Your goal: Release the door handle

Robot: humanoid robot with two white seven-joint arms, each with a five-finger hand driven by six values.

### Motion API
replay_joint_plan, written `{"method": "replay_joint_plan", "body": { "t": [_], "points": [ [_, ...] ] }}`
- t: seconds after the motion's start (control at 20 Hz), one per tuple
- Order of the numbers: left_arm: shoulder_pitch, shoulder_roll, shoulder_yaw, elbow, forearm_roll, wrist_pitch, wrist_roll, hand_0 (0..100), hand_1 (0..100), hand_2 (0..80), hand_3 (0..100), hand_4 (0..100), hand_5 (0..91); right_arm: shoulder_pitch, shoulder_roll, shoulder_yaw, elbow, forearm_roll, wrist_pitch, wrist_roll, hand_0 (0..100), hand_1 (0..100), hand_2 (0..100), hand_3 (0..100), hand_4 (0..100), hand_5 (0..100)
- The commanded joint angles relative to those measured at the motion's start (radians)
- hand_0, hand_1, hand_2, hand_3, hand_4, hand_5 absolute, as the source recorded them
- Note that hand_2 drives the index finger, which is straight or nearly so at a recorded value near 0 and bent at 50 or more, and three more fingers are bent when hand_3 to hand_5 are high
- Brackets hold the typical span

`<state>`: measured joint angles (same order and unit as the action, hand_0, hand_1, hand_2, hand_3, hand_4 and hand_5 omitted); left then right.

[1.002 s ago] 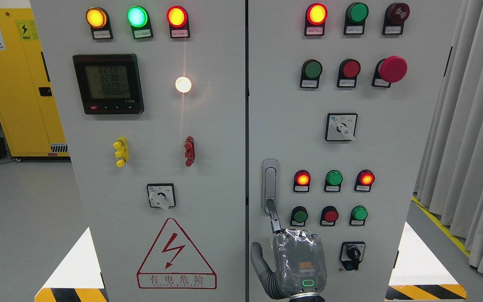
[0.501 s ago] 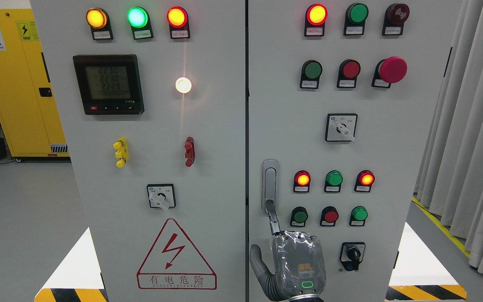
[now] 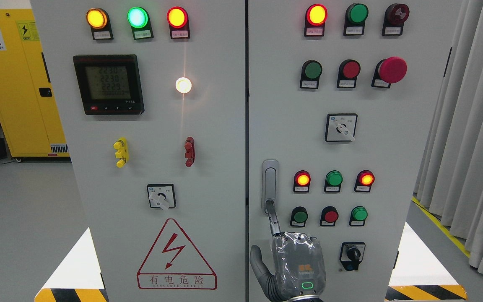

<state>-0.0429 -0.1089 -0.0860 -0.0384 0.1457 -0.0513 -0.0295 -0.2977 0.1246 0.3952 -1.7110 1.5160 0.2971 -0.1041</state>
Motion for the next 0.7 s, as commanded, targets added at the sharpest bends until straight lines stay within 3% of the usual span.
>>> {"method": "replay_joint_plan", "body": {
  "t": [0.0,0.65],
  "points": [
    [0.000,0.000,0.000,0.000,0.000,0.001,0.000,12,56,0.0,0,0,0.0,0.000,0.000,0.001,0.005,0.000,0.000,0.021,58,39,1,100,100,100],
    [0.000,0.000,0.000,0.000,0.000,0.001,0.000,12,56,0.0,0,0,0.0,0.009,0.000,-0.004,0.007,0.000,0.000,0.023,58,39,1,100,100,100]
  ]
}}
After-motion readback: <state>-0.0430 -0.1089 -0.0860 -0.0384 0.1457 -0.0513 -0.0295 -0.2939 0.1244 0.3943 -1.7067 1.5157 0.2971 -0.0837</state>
